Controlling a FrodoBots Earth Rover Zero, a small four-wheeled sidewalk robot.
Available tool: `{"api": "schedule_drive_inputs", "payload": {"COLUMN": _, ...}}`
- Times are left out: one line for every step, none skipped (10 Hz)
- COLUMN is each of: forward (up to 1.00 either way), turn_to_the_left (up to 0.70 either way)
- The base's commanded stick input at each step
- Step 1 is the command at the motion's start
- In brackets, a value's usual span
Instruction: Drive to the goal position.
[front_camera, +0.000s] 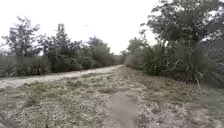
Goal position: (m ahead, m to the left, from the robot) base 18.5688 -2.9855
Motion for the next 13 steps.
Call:
{"api": "schedule_drive_inputs", "payload": {"forward": 0.7, "turn_to_the_left": 0.0}}
{"api": "schedule_drive_inputs", "payload": {"forward": 0.7, "turn_to_the_left": 0.0}}
{"api": "schedule_drive_inputs", "payload": {"forward": 0.7, "turn_to_the_left": 0.0}}
{"api": "schedule_drive_inputs", "payload": {"forward": 0.7, "turn_to_the_left": 0.0}}
{"api": "schedule_drive_inputs", "payload": {"forward": 0.7, "turn_to_the_left": 0.0}}
{"api": "schedule_drive_inputs", "payload": {"forward": 0.7, "turn_to_the_left": 0.0}}
{"api": "schedule_drive_inputs", "payload": {"forward": 0.7, "turn_to_the_left": 0.0}}
{"api": "schedule_drive_inputs", "payload": {"forward": 0.7, "turn_to_the_left": 0.0}}
{"api": "schedule_drive_inputs", "payload": {"forward": 0.7, "turn_to_the_left": 0.0}}
{"api": "schedule_drive_inputs", "payload": {"forward": 0.7, "turn_to_the_left": 0.0}}
{"api": "schedule_drive_inputs", "payload": {"forward": 0.7, "turn_to_the_left": 0.0}}
{"api": "schedule_drive_inputs", "payload": {"forward": 0.7, "turn_to_the_left": 0.0}}
{"api": "schedule_drive_inputs", "payload": {"forward": 0.7, "turn_to_the_left": 0.0}}
